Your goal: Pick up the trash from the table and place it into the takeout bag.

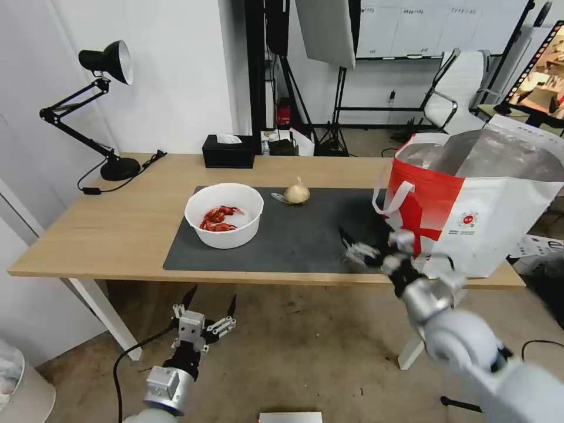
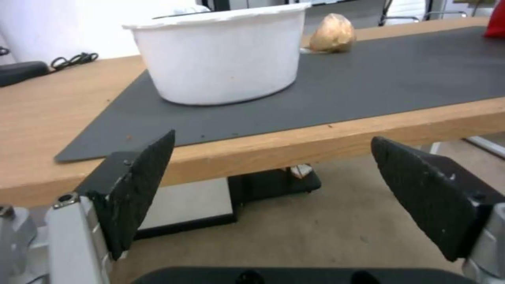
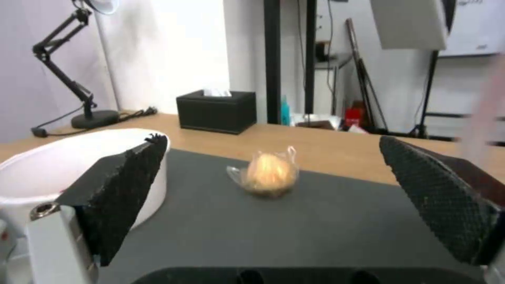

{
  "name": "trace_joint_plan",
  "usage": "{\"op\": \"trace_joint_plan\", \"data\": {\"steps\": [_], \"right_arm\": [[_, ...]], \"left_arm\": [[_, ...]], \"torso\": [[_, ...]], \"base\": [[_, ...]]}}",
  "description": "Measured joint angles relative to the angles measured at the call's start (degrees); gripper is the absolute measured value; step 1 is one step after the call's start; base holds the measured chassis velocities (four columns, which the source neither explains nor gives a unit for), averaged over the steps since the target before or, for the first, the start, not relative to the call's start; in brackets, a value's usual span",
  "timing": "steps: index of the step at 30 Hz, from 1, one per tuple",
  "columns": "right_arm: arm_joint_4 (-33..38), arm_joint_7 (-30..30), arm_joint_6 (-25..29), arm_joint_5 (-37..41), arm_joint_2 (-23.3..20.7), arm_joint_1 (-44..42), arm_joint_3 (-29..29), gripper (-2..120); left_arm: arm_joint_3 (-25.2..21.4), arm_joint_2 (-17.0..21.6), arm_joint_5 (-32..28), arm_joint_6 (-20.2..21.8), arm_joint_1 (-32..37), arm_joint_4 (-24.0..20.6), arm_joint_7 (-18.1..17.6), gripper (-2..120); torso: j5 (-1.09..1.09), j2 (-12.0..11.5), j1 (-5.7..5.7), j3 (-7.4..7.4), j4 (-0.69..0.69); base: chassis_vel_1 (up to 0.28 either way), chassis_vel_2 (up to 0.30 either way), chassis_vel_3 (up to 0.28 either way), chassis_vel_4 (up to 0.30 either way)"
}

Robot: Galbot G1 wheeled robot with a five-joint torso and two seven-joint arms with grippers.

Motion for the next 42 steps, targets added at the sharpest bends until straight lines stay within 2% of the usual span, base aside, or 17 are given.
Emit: {"op": "trace_joint_plan", "data": {"steps": [1, 3, 4, 6, 7, 9, 10, 14, 15, 18, 19, 22, 29, 35, 42], "right_arm": [[0.0, 0.0, 0.0, 0.0, 0.0, 0.0, 0.0, 100], [-4.0, 1.2, -2.5, 3.3, 1.1, 8.2, -5.8, 100], [-4.0, 1.2, -2.5, 3.3, 1.1, 8.2, -5.8, 100], [-10.8, 2.4, -4.9, 6.1, 4.5, 18.8, -13.1, 100], [-10.8, 2.4, -4.9, 6.1, 4.5, 18.8, -13.1, 100], [-18.0, 3.0, -6.4, 7.0, 8.9, 25.6, -17.9, 100], [-18.0, 3.0, -6.4, 7.0, 8.9, 25.6, -17.9, 100], [-32.1, 3.2, -9.4, 6.8, 19.0, 34.6, -23.9, 100], [-32.1, 3.2, -9.4, 6.8, 19.0, 34.6, -23.9, 100], [-43.2, 2.7, -10.5, 3.9, 25.8, 39.4, -26.3, 100], [-43.2, 2.7, -10.5, 3.9, 25.8, 39.4, -26.3, 100], [-52.2, 2.4, -12.4, -1.1, 31.1, 41.9, -26.7, 100], [-62.0, 0.7, -13.4, -6.3, 37.1, 42.7, -25.8, 100], [-65.6, 0.1, -13.6, -9.4, 39.2, 42.4, -24.1, 100], [-66.4, -0.2, -13.6, -10.3, 39.4, 42.2, -23.5, 100]], "left_arm": [[0.0, 0.0, 0.0, 0.0, 0.0, 0.0, 0.0, 100], [-0.3, -0.3, 0.1, 0.0, 0.3, 0.0, -0.1, 100], [-0.3, -0.3, 0.1, 0.0, 0.3, 0.0, -0.1, 100], [-0.6, -0.8, 0.4, 0.0, 0.7, 0.0, -0.2, 100], [-0.6, -0.8, 0.4, 0.0, 0.7, 0.0, -0.2, 100], [-0.8, -1.2, 0.8, 0.0, 0.9, 0.1, -0.2, 100], [-0.8, -1.2, 0.8, 0.0, 0.9, 0.1, -0.2, 100], [-1.2, -1.8, 1.1, -0.2, 1.4, 0.4, -0.5, 100], [-1.2, -1.8, 1.1, -0.2, 1.4, 0.4, -0.5, 100], [-1.3, -1.9, 1.4, -0.5, 1.5, 0.7, -1.2, 100], [-1.3, -1.9, 1.4, -0.5, 1.5, 0.7, -1.2, 100], [-1.4, -2.1, 1.5, -0.9, 1.6, 1.0, -1.3, 100], [-1.7, -2.2, 1.4, -1.4, 1.4, 1.3, -1.3, 100], [-1.5, -2.1, 1.3, -1.4, 0.9, 1.6, -1.3, 100], [-1.4, -2.2, 1.3, -1.4, 0.9, 1.8, -1.3, 100]], "torso": [[0.0, 0.0, 0.0, 0.0, 0.0], [0.0, 0.0, 0.0, 0.0, -0.02], [0.0, 0.0, 0.0, 0.0, -0.02], [-0.02, 0.0, 0.0, 0.0, 0.0], [-0.02, 0.0, 0.0, 0.0, 0.0], [-0.02, 0.0, 0.0, 0.0, 0.01], [-0.02, 0.0, 0.0, 0.0, 0.01], [-0.02, 0.0, 0.0, 0.0, 0.0], [-0.02, 0.0, 0.0, 0.0, 0.0], [-0.04, 0.0, 0.01, 0.0, 0.02], [-0.04, 0.0, 0.01, 0.0, 0.02], [-0.02, 0.0, 0.0, -0.01, -0.01], [-0.01, 0.0, 0.0, -0.01, 0.0], [-0.01, 0.0, -0.01, -0.01, -0.01], [-0.01, 0.0, -0.01, -0.01, -0.01]], "base": [[0.0, 0.0, 0.0, 0.0], [0.0, 0.0, 0.0, 0.0], [0.0, 0.0, 0.0, 0.0], [0.0, 0.0, 0.0, 0.0], [0.0, 0.0, 0.0, 0.0], [0.0, 0.0, 0.0, 0.0], [0.0, 0.0, 0.0, 0.0], [0.0, 0.0, 0.0, 0.0], [0.0, 0.0, 0.0, 0.0], [0.0, 0.0, 0.0, 0.0], [0.0, 0.0, 0.0, 0.0], [0.0, 0.0, 0.0, 0.0], [0.0, 0.0, 0.0, 0.0], [0.0, 0.0, 0.0, 0.0], [0.0, 0.0, 0.0, 0.0]]}}
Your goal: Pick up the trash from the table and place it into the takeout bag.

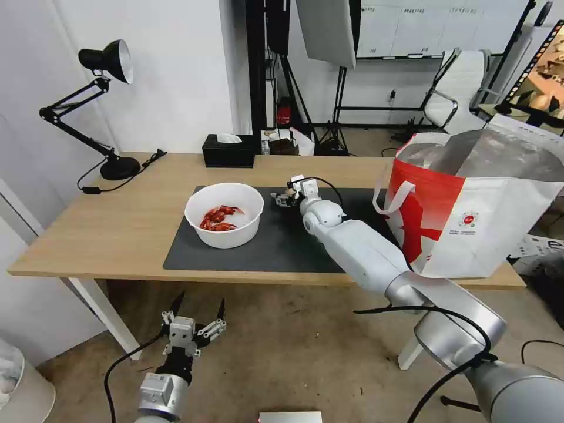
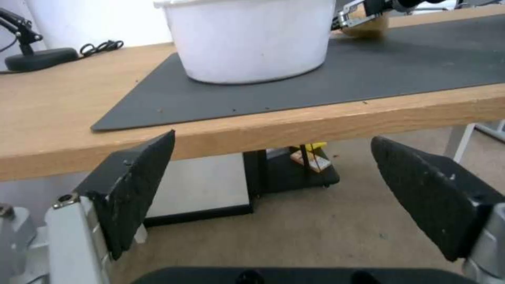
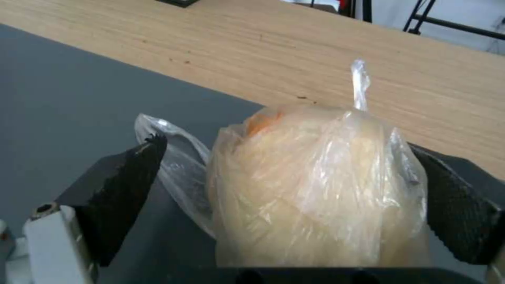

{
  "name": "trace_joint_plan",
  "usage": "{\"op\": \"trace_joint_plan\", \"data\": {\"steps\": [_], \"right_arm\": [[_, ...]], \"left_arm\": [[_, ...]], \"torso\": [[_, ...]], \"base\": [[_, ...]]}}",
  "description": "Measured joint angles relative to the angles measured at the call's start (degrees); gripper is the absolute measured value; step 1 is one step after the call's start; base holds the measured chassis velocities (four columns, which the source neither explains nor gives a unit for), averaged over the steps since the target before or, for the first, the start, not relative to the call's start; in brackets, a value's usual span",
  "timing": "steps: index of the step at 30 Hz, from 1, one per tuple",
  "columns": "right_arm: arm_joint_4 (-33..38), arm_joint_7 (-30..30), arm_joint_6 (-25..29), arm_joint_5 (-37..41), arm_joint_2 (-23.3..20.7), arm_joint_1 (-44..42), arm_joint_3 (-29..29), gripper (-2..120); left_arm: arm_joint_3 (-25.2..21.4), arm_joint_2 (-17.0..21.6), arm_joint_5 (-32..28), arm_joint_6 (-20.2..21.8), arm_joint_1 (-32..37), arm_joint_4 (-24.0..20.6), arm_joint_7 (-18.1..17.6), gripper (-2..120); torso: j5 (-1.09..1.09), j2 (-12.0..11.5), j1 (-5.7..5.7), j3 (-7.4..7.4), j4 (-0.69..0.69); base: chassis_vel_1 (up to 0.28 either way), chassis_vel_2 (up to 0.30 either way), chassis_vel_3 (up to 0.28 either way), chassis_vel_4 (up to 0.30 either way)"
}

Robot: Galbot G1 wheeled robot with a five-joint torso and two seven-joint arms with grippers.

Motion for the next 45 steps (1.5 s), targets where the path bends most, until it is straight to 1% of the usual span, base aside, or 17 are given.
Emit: {"op": "trace_joint_plan", "data": {"steps": [8, 11, 15, 16, 20, 21, 24, 25, 31, 33, 35, 36, 37, 40, 41, 43, 45], "right_arm": [[-0.1, 0.2, -0.6, -0.2, -0.1, -0.2, 0.1, 100], [0.2, 0.9, -1.9, -0.2, -0.3, -0.4, 0.2, 92], [1.4, 2.7, -3.3, 0.3, -0.5, -0.4, 0.4, 74], [1.4, 2.7, -3.3, 0.3, -0.5, -0.4, 0.4, 74], [3.8, 4.0, -4.4, 1.6, -1.7, -0.8, 0.2, 55], [3.8, 4.0, -4.4, 1.6, -1.7, -0.8, 0.2, 55], [6.5, 4.9, -5.0, 3.0, -3.3, -1.5, 0.1, 41], [6.5, 4.9, -5.0, 3.0, -3.3, -1.5, 0.1, 41], [15.5, 7.4, -5.4, 6.9, -8.5, -3.0, -0.5, 17], [17.8, 8.4, -5.6, 7.7, -9.8, -3.5, -0.6, 15], [24.3, 10.9, -6.1, 10.0, -13.2, -5.1, -0.3, 10], [28.1, 12.0, -6.3, 10.8, -15.0, -6.2, 0.3, 9], [28.1, 12.0, -6.3, 10.8, -15.0, -6.2, 0.3, 9], [38.5, 13.3, -6.1, 11.3, -20.4, -9.3, 3.2, 9], [38.5, 13.3, -6.1, 11.3, -20.4, -9.3, 3.2, 9], [46.6, 13.6, -4.6, 10.5, -25.3, -11.3, 6.5, 9], [48.2, 13.7, -4.4, 10.3, -26.2, -11.8, 7.3, 9]], "left_arm": [[0.0, 0.0, 0.0, 0.0, 0.0, 0.0, 0.0, 100], [0.0, 0.0, 0.0, 0.0, 0.0, 0.0, 0.0, 100], [0.0, 0.2, 0.0, 0.0, 0.4, -0.2, 0.0, 100], [0.0, 0.2, 0.0, 0.0, 0.4, -0.2, 0.0, 100], [-0.1, 0.1, 0.1, 0.0, 0.5, -0.4, 0.0, 100], [-0.1, 0.1, 0.1, 0.0, 0.5, -0.4, 0.0, 100], [-0.1, 0.1, 0.4, -0.1, 0.5, -0.3, 0.0, 100], [-0.1, 0.1, 0.4, -0.1, 0.5, -0.3, 0.0, 100], [0.1, 0.2, 0.5, -0.3, 0.4, -0.8, 0.0, 100], [0.1, 0.2, 0.5, -0.3, 0.4, -0.9, -0.1, 100], [0.2, 0.2, 0.6, -0.3, 0.5, -1.2, -0.1, 100], [0.2, 0.2, 0.6, -0.3, 0.6, -1.4, -0.1, 100], [0.2, 0.2, 0.6, -0.3, 0.6, -1.4, -0.1, 100], [0.2, 0.4, 0.6, -0.3, 1.0, -2.3, -0.1, 100], [0.2, 0.4, 0.6, -0.3, 1.0, -2.3, -0.1, 100], [0.2, 0.5, 0.6, -0.3, 1.3, -2.9, -0.2, 100], [0.2, 0.5, 0.6, -0.3, 1.3, -3.0, -0.2, 100]], "torso": [[0.0, 0.0, 0.0, 0.0, 0.0], [0.0, 0.0, 0.0, 0.0, 0.0], [0.0, 0.0, 0.0, 0.0, 0.0], [0.0, 0.0, 0.0, 0.0, 0.0], [0.0, 0.0, 0.0, 0.0, 0.0], [0.0, 0.0, 0.0, 0.0, 0.0], [0.0, 0.0, 0.0, 0.0, 0.0], [0.0, 0.0, 0.0, 0.0, 0.0], [0.01, 0.0, 0.0, 0.0, 0.01], [0.01, 0.0, 0.0, 0.0, 0.01], [0.01, 0.0, 0.0, 0.0, 0.0], [0.03, 0.0, 0.0, 0.0, 0.0], [0.03, 0.0, 0.0, 0.0, 0.0], [0.02, 0.0, 0.0, 0.0, 0.01], [0.02, 0.0, 0.0, 0.0, 0.01], [0.01, 0.0, -0.01, -0.01, -0.01], [0.02, 0.0, -0.01, -0.01, -0.01]], "base": [[0.0, 0.0, 0.0, 0.0], [0.0, 0.0, 0.0, 0.0], [0.0, 0.0, 0.0, 0.0], [0.0, 0.0, 0.0, 0.0], [0.0, 0.0, 0.0, 0.0], [0.0, 0.0, 0.0, 0.0], [0.0, 0.0, 0.0, 0.0], [0.0, 0.0, 0.0, 0.0], [0.0, 0.0, 0.0, 0.0], [0.0, 0.0, 0.0, 0.0], [0.0, 0.0, 0.0, 0.0], [0.0, 0.0, 0.0, 0.0], [0.0, 0.0, 0.0, 0.0], [0.0, 0.0, 0.0, 0.0], [0.0, 0.0, 0.0, 0.0], [0.0, 0.0, 0.0, 0.0], [0.0, 0.0, 0.0, 0.0]]}}
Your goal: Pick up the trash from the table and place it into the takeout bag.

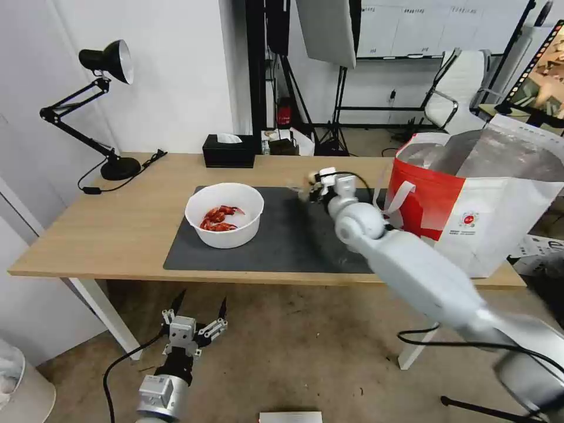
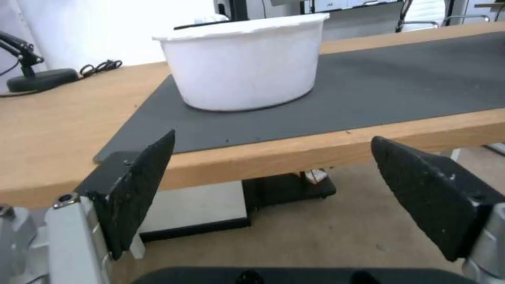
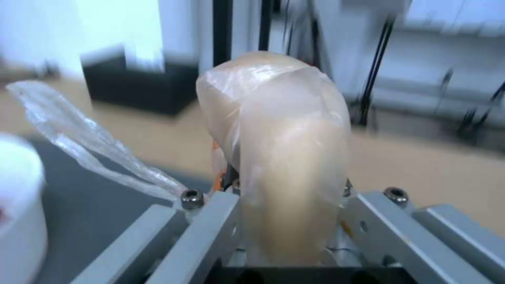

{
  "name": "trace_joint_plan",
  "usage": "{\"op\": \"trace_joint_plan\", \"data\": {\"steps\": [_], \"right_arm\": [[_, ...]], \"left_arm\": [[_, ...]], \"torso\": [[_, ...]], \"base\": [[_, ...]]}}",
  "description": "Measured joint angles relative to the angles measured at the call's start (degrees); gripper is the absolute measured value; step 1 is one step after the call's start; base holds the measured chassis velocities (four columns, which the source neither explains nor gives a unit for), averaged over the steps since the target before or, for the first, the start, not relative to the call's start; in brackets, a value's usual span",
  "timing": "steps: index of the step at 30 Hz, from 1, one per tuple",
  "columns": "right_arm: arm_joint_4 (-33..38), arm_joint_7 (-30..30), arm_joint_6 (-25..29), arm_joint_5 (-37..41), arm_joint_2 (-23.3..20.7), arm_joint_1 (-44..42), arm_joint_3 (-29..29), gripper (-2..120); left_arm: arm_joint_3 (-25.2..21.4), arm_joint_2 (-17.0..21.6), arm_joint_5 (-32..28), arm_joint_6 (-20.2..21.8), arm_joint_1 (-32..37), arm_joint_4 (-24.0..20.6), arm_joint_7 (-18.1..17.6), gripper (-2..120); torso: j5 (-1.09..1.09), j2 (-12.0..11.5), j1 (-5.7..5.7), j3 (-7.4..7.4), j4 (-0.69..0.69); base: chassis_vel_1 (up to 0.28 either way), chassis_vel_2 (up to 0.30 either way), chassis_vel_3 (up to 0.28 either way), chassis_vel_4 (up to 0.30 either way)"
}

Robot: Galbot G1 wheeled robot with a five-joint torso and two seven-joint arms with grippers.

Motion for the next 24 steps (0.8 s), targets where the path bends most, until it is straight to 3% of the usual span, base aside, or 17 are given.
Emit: {"op": "trace_joint_plan", "data": {"steps": [3, 4, 6, 7, 9, 13, 21, 24], "right_arm": [[9.9, 2.4, 0.7, -0.5, -6.2, -2.4, 6.1, 7], [9.9, 2.4, 0.7, -0.5, -6.2, -2.4, 6.1, 7], [15.6, 7.8, -2.1, 1.7, -11.0, -3.5, 11.8, 7], [15.6, 7.8, -2.1, 1.7, -11.0, -3.5, 11.8, 7], [18.4, 13.6, -6.2, 5.7, -15.1, -3.9, 16.3, 7], [19.0, 19.6, -10.7, 11.1, -19.6, -5.6, 20.9, 7], [20.5, 26.6, -13.7, 24.3, -24.6, -11.5, 26.2, 7], [20.5, 27.0, -14.3, 25.8, -25.1, -12.2, 26.8, 16]], "left_arm": [[0.0, 0.1, 0.0, 0.0, 0.6, -0.7, 0.0, 100], [0.0, 0.1, 0.0, 0.0, 0.6, -0.7, 0.0, 100], [0.4, 0.2, 0.2, -0.2, 0.9, -1.3, 0.0, 100], [0.4, 0.2, 0.2, -0.2, 0.9, -1.3, 0.0, 100], [1.0, 0.2, 0.3, -0.3, 0.9, -1.4, 0.1, 100], [1.7, 0.2, 0.5, -0.3, 0.7, -1.4, 0.1, 100], [2.4, 1.0, 0.6, -0.4, 0.4, -1.5, 0.2, 100], [2.4, 1.1, 0.5, -0.5, 0.4, -1.6, 0.3, 100]], "torso": [[0.0, 0.0, 0.0, -0.01, 0.0], [0.0, 0.0, 0.0, -0.01, 0.0], [0.0, 0.0, -0.01, -0.01, 0.01], [0.0, 0.0, -0.01, -0.01, 0.01], [0.0, 0.0, -0.01, 0.0, 0.0], [-0.01, 0.0, 0.0, 0.0, 0.0], [-0.01, 0.0, 0.0, 0.0, 0.01], [0.0, 0.0, 0.0, 0.01, 0.01]], "base": [[0.0, 0.0, 0.0, 0.0], [0.0, 0.0, 0.0, 0.0], [0.0, 0.0, 0.0, 0.0], [0.0, 0.0, 0.0, 0.0], [0.0, 0.0, 0.0, 0.0], [0.0, 0.0, 0.0, 0.0], [0.0, 0.0, 0.0, 0.0], [0.0, 0.0, 0.0, 0.0]]}}
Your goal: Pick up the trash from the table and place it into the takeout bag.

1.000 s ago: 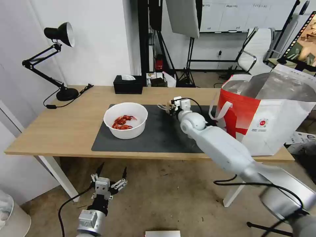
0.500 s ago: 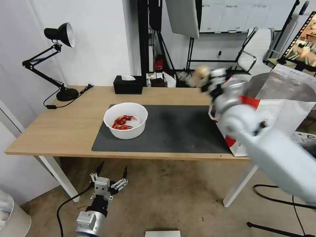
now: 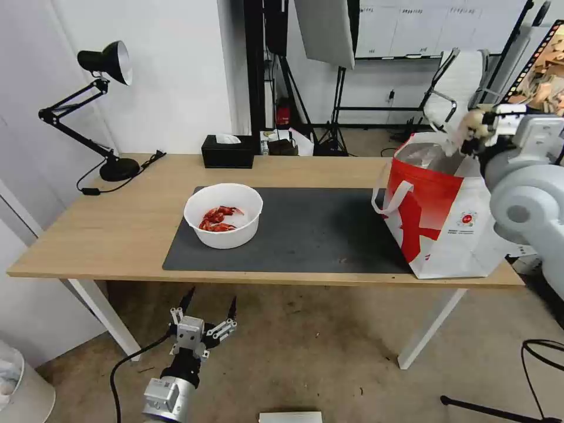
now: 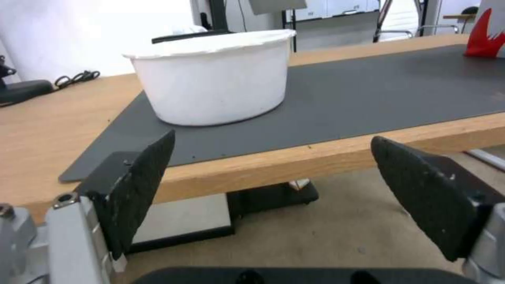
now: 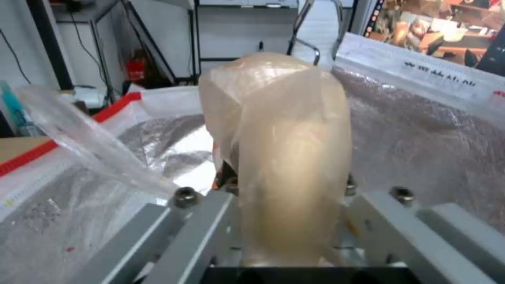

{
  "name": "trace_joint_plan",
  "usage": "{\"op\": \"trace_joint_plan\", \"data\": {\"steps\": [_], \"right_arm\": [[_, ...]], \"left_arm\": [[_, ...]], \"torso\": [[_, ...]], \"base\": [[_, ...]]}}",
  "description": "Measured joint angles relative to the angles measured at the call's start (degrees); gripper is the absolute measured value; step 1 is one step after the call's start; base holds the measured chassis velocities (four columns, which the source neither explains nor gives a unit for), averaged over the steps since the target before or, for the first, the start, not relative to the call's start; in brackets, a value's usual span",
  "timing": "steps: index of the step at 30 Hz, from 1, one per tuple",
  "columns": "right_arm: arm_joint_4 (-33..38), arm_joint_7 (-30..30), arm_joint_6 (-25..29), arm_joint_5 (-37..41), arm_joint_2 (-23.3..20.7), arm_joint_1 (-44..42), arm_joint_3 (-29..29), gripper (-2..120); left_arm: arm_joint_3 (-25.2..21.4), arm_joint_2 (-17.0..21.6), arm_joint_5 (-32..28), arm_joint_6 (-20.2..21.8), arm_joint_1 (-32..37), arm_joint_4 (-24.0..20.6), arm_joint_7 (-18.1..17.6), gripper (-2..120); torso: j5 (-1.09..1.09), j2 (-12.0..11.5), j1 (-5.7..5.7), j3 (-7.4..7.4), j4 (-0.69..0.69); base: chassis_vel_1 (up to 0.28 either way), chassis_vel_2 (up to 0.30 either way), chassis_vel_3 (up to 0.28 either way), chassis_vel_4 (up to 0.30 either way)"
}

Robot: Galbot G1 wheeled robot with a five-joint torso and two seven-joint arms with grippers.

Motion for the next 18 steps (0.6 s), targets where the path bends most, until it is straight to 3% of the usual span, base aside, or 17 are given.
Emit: {"op": "trace_joint_plan", "data": {"steps": [18], "right_arm": [[1.2, -0.3, -0.8, -1.6, -0.6, -1.0, 0.0, 81]], "left_arm": [[-0.6, 0.9, -0.1, 0.1, 0.7, -1.1, 0.1, 100]], "torso": [[-0.01, 0.0, 0.0, 0.0, 0.0]], "base": [[0.0, 0.0, 0.0, 0.0]]}}
